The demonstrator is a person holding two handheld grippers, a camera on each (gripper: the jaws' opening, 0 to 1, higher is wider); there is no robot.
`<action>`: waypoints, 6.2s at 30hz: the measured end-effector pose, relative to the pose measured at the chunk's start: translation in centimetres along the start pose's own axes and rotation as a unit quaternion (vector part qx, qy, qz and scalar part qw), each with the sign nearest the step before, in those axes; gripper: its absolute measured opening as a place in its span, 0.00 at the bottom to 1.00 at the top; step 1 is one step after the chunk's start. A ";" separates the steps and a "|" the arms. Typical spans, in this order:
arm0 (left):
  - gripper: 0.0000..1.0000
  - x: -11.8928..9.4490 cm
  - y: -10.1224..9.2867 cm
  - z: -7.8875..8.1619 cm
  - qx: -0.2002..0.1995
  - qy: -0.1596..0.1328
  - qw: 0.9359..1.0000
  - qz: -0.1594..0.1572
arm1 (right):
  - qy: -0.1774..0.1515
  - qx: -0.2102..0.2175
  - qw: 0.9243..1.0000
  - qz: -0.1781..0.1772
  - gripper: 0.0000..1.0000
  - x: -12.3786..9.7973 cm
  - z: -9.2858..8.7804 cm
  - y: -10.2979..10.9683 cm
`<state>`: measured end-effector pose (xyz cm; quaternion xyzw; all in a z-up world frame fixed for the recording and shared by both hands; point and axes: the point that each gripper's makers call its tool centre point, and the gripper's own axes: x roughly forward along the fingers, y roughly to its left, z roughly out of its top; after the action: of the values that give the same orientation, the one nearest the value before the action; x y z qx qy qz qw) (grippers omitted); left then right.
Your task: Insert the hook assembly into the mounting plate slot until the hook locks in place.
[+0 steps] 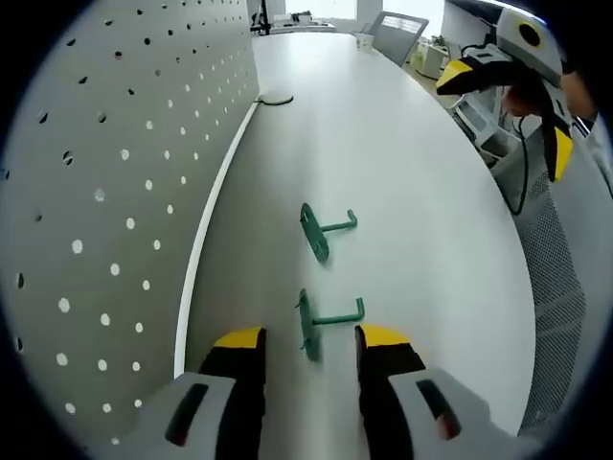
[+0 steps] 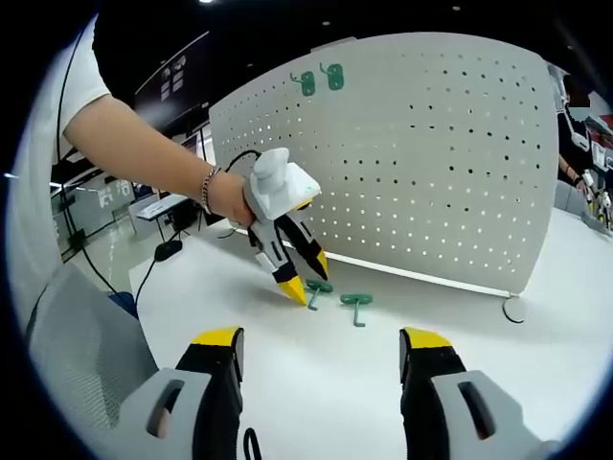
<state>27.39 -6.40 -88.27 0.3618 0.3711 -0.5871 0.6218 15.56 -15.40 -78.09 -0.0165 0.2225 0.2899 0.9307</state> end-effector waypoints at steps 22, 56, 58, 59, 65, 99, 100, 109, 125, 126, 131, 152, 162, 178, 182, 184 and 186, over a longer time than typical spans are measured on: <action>0.06 -0.2 0.2 -0.2 -0.035 -0.002 0.999 0.024 | -0.003 0.003 1.000 -0.009 0.62 -0.2 0.1 -0.4; 0.03 -0.3 0.4 -0.6 -0.041 0.010 0.999 0.031 | -0.003 0.000 1.000 -0.010 0.60 -0.2 0.1 -0.5; 0.03 -0.2 0.4 -0.6 -0.042 0.011 0.999 0.032 | -0.003 0.001 1.000 -0.009 0.60 -0.2 0.1 -0.5; 0.03 -0.2 0.4 -0.6 -0.040 0.012 0.999 0.032 | -0.003 0.000 1.000 -0.010 0.60 -0.2 0.1 -0.5; 0.03 -0.3 0.4 -0.6 -0.039 0.012 0.999 0.033 | -0.004 0.000 1.000 -0.010 0.60 -0.2 0.2 -0.5; 0.03 -3.5 1.8 2.3 -0.064 -0.151 0.982 0.093 | -0.008 0.000 1.000 -0.013 0.61 -0.2 0.4 -0.7; 0.03 -3.6 1.8 2.4 -0.062 -0.155 0.981 0.096 | -0.008 -0.001 1.000 -0.013 0.61 -0.2 0.4 -0.7; 0.03 -4.8 1.5 3.3 -0.067 -0.187 0.974 0.108 | -0.009 -0.003 1.000 -0.012 0.61 -0.3 0.5 -0.7; 0.03 -6.0 0.4 4.6 -0.072 -0.220 0.966 0.114 | -0.014 -0.008 1.000 -0.013 0.61 -0.6 0.8 -0.8; 0.03 -6.1 0.4 4.7 -0.071 -0.222 0.966 0.115 | -0.015 -0.008 1.000 -0.014 0.61 -0.6 0.9 -0.8; 0.03 -6.9 0.4 5.1 -0.076 -0.237 0.961 0.121 | -0.021 -0.009 1.000 -0.014 0.61 -0.7 1.2 -0.7; 0.03 -10.3 -0.7 6.2 -0.095 -0.302 0.938 0.142 | -0.030 -0.010 0.999 -0.009 0.61 -0.8 1.9 -0.3; 0.03 -12.5 -1.1 6.4 -0.105 -0.336 0.924 0.149 | -0.033 -0.007 0.999 -0.009 0.61 -0.8 2.3 -0.2; 0.03 -16.2 -2.2 7.3 -0.123 -0.392 0.897 0.164 | -0.038 -0.009 0.999 -0.009 0.61 -1.1 2.9 0.1; 0.03 -16.9 -2.6 7.6 -0.132 -0.408 0.888 0.164 | -0.040 -0.009 0.999 -0.009 0.61 -1.2 2.9 0.2; 0.03 -17.2 -2.8 7.6 -0.132 -0.412 0.886 0.165 | -0.041 -0.009 0.999 -0.008 0.61 -1.3 3.0 0.3; 0.03 -17.7 -3.0 7.6 -0.135 -0.420 0.882 0.166 | -0.041 -0.010 0.999 -0.008 0.61 -1.3 3.0 0.4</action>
<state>24.08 -5.16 -69.12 0.0504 0.0858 -0.5165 0.8505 15.62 -15.27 -74.81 -0.0156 0.1815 0.2850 0.9410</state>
